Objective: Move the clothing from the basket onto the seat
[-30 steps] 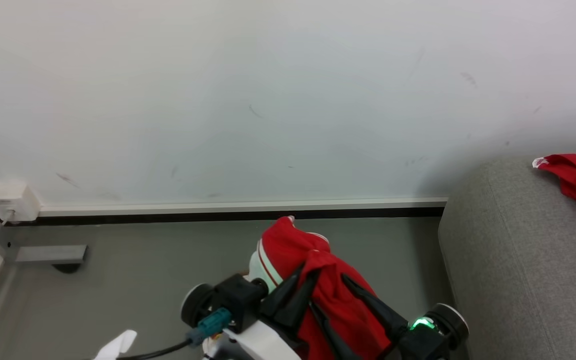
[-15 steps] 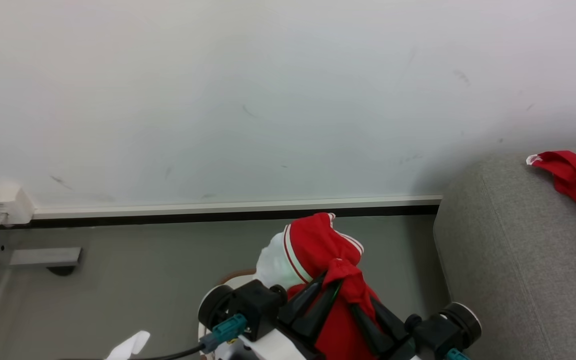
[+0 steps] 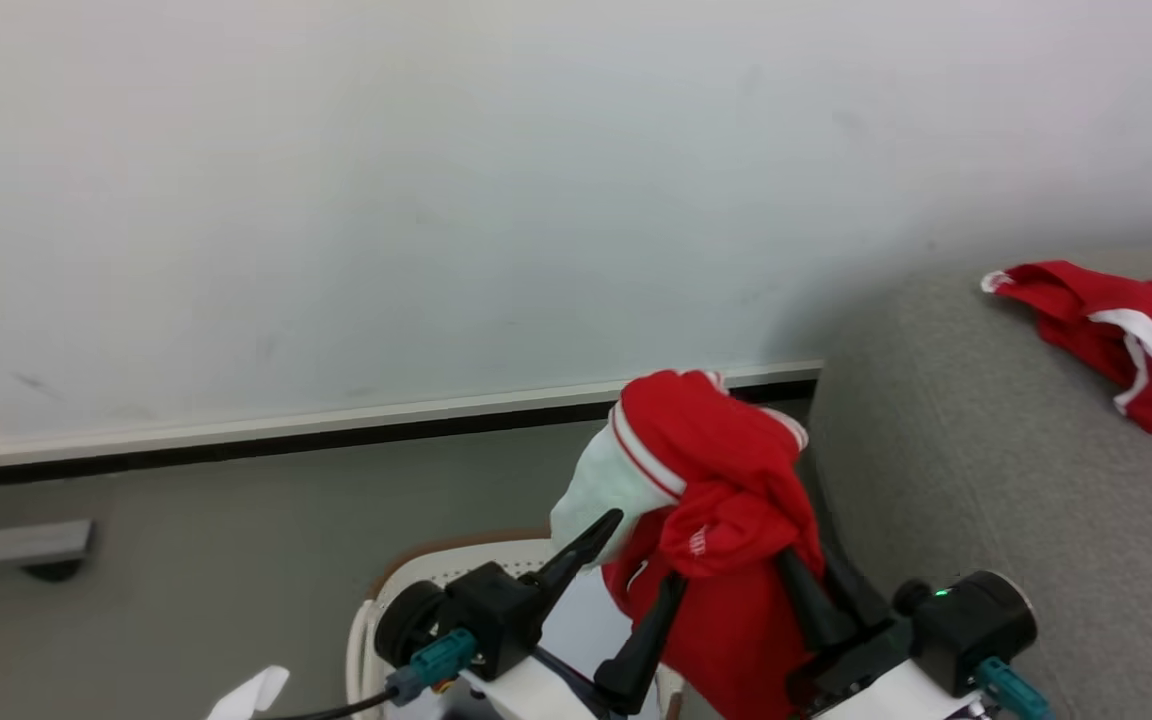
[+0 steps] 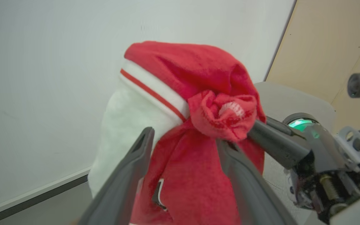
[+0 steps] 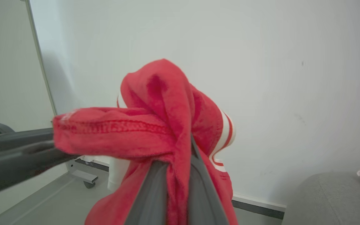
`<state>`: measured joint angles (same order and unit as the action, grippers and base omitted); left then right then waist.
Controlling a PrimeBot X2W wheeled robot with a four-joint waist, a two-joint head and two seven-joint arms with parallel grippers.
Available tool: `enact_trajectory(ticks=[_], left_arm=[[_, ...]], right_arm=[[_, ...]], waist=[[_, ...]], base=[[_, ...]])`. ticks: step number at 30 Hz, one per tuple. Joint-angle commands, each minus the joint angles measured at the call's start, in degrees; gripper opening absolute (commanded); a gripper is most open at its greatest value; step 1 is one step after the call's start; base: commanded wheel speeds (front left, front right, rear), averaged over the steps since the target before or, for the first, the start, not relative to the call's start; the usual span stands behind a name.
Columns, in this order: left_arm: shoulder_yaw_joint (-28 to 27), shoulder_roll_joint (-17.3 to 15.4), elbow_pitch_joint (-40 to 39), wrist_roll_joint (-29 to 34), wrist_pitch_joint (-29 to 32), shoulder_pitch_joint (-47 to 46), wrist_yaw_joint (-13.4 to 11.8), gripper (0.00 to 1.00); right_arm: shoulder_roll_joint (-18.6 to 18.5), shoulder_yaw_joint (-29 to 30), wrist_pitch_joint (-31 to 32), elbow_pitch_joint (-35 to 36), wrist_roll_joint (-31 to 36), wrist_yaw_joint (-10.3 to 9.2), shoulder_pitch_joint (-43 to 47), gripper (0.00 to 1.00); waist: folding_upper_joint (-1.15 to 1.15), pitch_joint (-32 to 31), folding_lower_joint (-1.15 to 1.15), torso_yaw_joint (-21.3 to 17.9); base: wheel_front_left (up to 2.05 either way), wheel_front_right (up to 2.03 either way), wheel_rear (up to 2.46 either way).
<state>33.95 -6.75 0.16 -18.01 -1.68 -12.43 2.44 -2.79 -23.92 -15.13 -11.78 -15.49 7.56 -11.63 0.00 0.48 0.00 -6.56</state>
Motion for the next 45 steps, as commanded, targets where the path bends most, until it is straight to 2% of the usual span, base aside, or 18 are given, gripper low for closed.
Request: enact_trajectory(ticks=[1, 12, 19, 27, 35, 41, 45], left_arm=[[0.0, -0.4, 0.2, -0.3, -0.4, 0.2, -0.2, 1.0], [0.3, -0.9, 0.5, -0.2, -1.0, -1.6, 0.0, 1.0], [0.9, -0.7, 0.9, -0.2, -1.1, -2.4, 0.2, 1.0], [1.8, -1.2, 0.4, 0.5, -0.8, -3.9, 0.6, 1.0], [2.0, -2.4, -1.4, 2.2, 0.3, -8.7, 1.3, 1.0], [1.8, -3.3, -1.9, 3.0, 0.2, -12.6, 2.0, 1.0], [1.4, -3.8, -2.3, 3.3, -0.2, -14.9, 2.4, 1.0]], right_arm=[[-0.2, 0.5, 0.0, 0.5, 0.4, -0.15, 0.0, 0.0], [-0.2, 6.8, 0.0, 4.0, 1.9, -0.15, 1.2, 0.0], [-0.1, 10.7, 0.0, 5.7, 3.2, -0.15, 2.4, 0.0], [-0.2, 15.1, 0.0, 7.9, 4.0, -0.15, 1.6, 0.0], [-0.4, 24.0, 0.0, 10.1, 5.6, -0.15, -7.8, 0.0], [-4.7, 33.4, 1.5, 9.4, 7.5, -0.15, -21.1, 0.0], [-10.6, 39.2, 4.7, 7.5, 8.5, -0.15, -31.9, 0.0]], waist=[[0.0, 0.7, 0.0, -1.9], [0.0, 3.6, 0.0, -14.5], [0.0, 4.6, 0.0, -18.3], [0.0, 7.2, 0.0, -17.6], [0.0, 17.1, 0.0, -14.3], [0.0, 24.6, 0.0, -10.6], [0.0, 28.9, 0.0, -8.5]], base=[[0.0, 0.0, 0.0], [0.0, 0.0, 0.0], [0.0, 0.0, 0.0], [0.0, 0.0, 0.0], [0.0, 0.0, 0.0], [0.0, 0.0, 0.0], [0.0, 0.0, 0.0]])
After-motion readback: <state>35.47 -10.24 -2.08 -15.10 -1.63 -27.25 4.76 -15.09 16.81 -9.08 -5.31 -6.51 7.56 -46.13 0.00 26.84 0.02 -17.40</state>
